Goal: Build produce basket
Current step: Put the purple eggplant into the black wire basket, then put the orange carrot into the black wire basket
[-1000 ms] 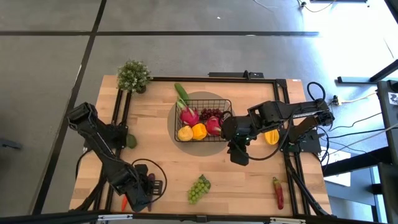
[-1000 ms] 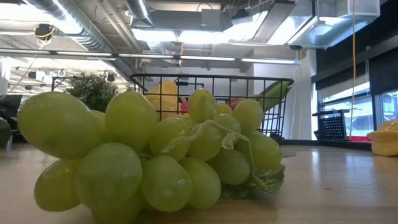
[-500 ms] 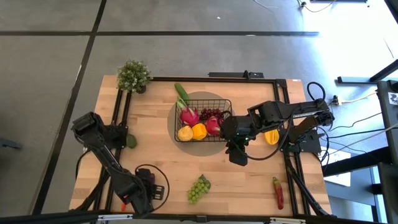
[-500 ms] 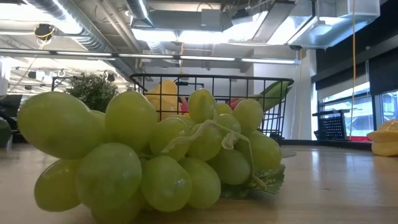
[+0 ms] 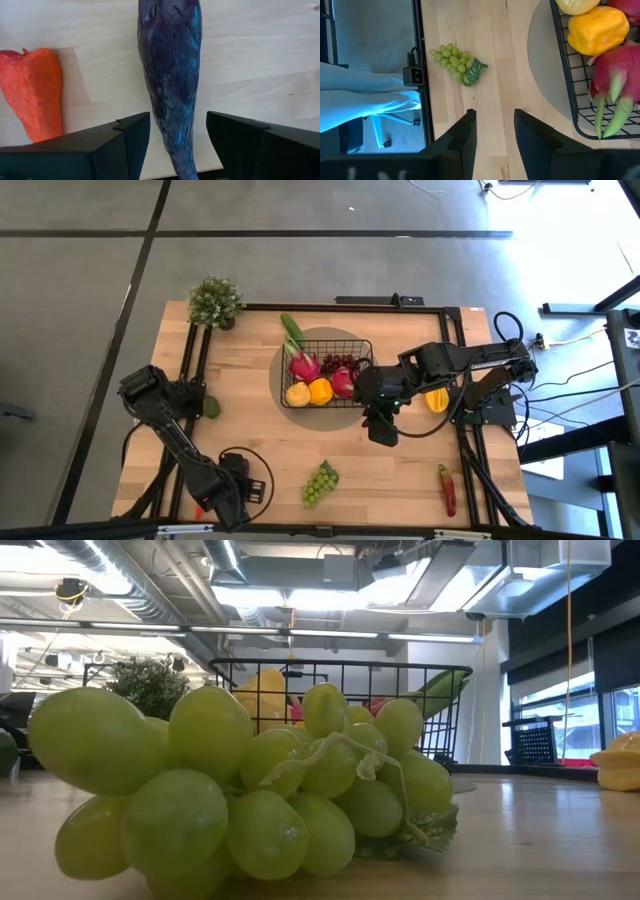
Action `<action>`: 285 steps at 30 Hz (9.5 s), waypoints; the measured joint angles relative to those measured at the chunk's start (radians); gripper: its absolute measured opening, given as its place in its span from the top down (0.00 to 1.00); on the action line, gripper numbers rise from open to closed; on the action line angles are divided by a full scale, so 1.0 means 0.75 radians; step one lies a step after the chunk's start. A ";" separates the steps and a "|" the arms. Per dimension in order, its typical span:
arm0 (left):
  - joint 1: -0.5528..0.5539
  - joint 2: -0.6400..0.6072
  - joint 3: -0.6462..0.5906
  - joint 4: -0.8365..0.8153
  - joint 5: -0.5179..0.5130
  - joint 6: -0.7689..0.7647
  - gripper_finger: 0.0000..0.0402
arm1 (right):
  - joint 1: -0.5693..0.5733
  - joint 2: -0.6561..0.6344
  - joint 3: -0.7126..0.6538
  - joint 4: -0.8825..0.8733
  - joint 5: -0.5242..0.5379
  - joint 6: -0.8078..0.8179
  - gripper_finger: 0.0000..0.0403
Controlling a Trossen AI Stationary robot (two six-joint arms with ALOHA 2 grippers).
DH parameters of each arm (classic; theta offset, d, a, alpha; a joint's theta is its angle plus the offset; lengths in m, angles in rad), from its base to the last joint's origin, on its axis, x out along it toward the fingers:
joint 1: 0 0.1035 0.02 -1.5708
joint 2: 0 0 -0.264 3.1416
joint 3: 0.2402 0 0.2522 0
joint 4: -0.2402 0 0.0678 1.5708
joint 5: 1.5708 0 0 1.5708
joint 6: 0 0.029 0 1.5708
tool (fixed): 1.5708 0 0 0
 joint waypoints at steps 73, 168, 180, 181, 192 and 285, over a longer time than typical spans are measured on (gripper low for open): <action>0.759 -0.570 0.001 0.296 -0.562 1.895 0.74 | 0.000 0.001 0.000 0.176 0.169 -0.231 0.70; 1.539 -0.025 0.002 0.964 -0.057 2.613 0.60 | -0.102 -0.139 0.000 0.092 1.211 -0.285 0.70; 1.536 -0.159 0.001 0.959 -0.052 2.646 0.60 | -0.102 -0.139 0.000 0.091 1.209 -0.285 0.70; 1.536 -0.183 0.001 0.948 -0.050 2.663 0.60 | -0.102 -0.139 0.000 0.090 1.209 -0.286 0.70; 1.441 -0.483 0.003 0.487 -0.048 2.601 0.60 | -0.101 -0.138 0.000 0.076 1.127 -0.320 0.70; -0.252 0.084 -0.011 -0.176 0.301 0.092 0.60 | -0.102 -0.139 0.001 0.138 0.479 -0.352 0.70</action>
